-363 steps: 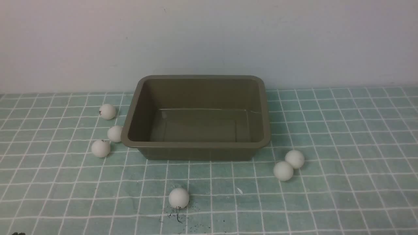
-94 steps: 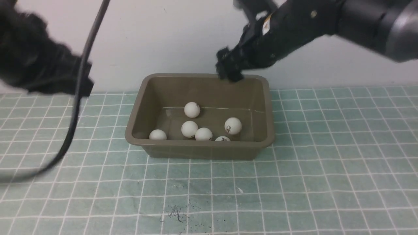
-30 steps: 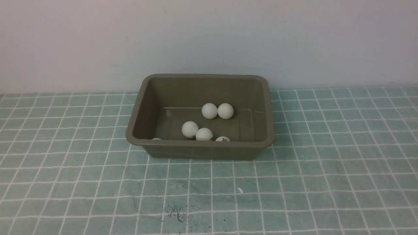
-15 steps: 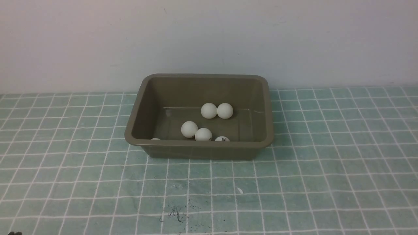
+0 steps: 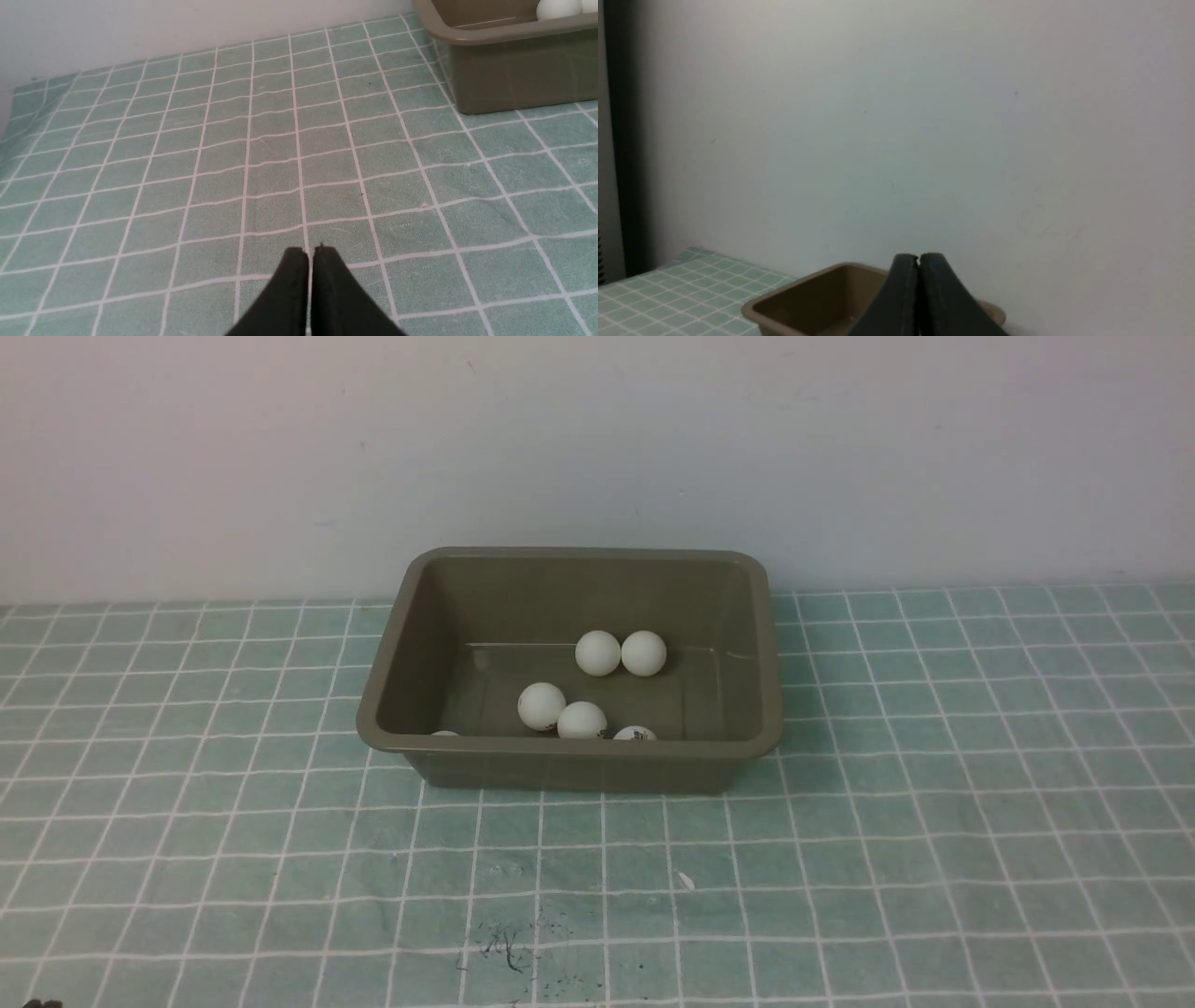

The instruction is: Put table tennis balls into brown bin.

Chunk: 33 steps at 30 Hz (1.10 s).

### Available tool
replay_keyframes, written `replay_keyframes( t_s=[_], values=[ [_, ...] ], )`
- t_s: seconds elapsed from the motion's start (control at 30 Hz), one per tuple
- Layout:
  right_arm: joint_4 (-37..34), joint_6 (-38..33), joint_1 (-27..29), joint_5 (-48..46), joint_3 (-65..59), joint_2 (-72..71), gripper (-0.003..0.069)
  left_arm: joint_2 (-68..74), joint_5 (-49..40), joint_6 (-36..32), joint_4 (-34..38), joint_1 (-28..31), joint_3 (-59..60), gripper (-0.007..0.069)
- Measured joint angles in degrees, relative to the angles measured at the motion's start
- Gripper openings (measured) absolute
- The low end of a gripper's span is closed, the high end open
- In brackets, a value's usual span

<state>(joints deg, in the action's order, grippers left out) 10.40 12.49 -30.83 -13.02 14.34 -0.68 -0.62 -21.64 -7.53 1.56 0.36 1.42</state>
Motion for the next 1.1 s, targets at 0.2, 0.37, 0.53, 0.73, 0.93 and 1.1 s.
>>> replay_keyframes(
  t_s=[0.2,0.37,0.53,0.73,0.93,1.1],
  values=[
    [-8.46,-6.29,0.0,-0.73,-4.12,0.0,-0.0015,0.0,0.0,0.0,0.0,0.0,0.0,-0.0005],
    [-8.97,-7.1,4.48,-2.86,-8.29,0.0,-0.0015,0.0,0.0,0.0,0.0,0.0,0.0,-0.0005],
    [-9.32,-7.05,18.73,-5.68,-13.46,0.0,-0.0015,0.0,0.0,0.0,0.0,0.0,0.0,-0.0005],
    [-9.3,-6.99,26.36,-8.17,-15.6,0.0,-0.0015,0.0,0.0,0.0,0.0,0.0,0.0,-0.0005],
    [-9.3,-7.03,26.82,-8.17,-15.6,0.0,-0.0015,0.0,0.0,0.0,0.0,0.0,0.0,-0.0005],
    [-9.3,-7.03,26.82,-8.17,-15.6,0.0,-0.0015,0.0,0.0,0.0,0.0,0.0,0.0,-0.0005]
  ],
)
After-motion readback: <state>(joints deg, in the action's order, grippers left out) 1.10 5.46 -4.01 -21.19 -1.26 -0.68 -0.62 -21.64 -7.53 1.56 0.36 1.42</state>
